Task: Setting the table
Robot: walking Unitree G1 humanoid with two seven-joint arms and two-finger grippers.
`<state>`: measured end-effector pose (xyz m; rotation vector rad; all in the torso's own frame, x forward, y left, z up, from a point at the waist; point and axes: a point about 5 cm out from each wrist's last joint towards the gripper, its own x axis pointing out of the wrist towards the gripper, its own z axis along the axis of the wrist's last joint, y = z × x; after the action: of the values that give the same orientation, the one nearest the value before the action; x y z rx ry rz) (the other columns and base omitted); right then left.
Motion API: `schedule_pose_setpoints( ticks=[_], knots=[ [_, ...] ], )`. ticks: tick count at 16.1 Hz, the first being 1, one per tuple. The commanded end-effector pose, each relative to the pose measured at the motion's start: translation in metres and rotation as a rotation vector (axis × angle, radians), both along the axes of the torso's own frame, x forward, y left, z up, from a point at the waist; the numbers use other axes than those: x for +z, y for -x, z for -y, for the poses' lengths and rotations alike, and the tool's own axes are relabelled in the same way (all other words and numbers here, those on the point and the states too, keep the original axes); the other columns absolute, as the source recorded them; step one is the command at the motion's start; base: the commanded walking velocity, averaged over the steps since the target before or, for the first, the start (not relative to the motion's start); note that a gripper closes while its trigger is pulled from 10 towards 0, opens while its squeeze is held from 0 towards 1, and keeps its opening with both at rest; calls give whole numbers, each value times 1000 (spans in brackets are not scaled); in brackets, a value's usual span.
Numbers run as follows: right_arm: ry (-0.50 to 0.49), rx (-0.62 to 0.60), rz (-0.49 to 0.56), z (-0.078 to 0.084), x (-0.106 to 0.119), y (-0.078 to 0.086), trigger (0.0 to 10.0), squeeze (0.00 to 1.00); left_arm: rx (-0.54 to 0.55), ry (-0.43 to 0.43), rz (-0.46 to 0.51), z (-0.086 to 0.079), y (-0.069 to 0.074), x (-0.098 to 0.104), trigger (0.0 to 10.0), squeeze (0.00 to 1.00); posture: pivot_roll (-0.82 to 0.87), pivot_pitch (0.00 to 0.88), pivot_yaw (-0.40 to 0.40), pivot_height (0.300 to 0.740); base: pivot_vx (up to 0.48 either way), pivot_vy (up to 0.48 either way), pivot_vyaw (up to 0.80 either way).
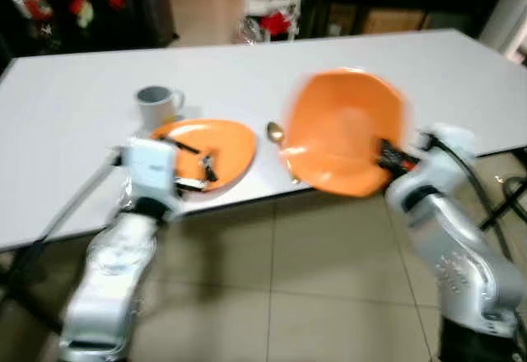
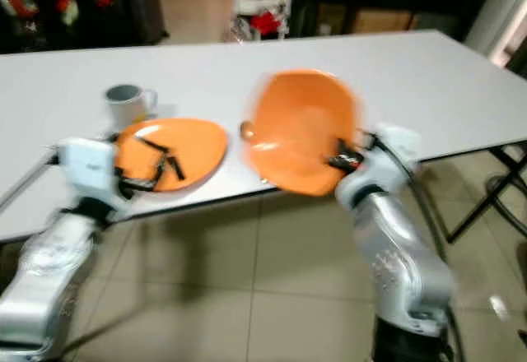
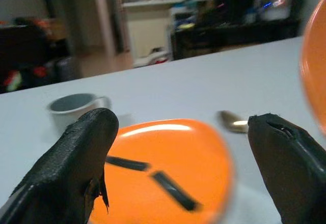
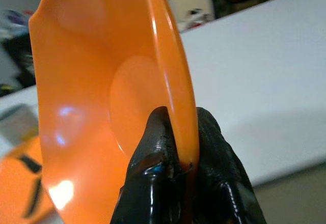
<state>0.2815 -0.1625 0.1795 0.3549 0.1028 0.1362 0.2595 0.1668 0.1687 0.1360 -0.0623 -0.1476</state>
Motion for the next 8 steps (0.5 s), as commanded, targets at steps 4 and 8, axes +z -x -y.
schedule_pose_setpoints(
  ticks=[4,8],
  knots=[
    [-28,61,26,-1,9,-2,10000,0,12,-2,9,-2,1,3,10000,0,-51,0,-29,740,407,0,505],
    [-78,29,-9,0,4,-4,10000,0,25,-5,11,-4,3,3,10000,0,-45,0,-37,740,406,0,200]
  ],
)
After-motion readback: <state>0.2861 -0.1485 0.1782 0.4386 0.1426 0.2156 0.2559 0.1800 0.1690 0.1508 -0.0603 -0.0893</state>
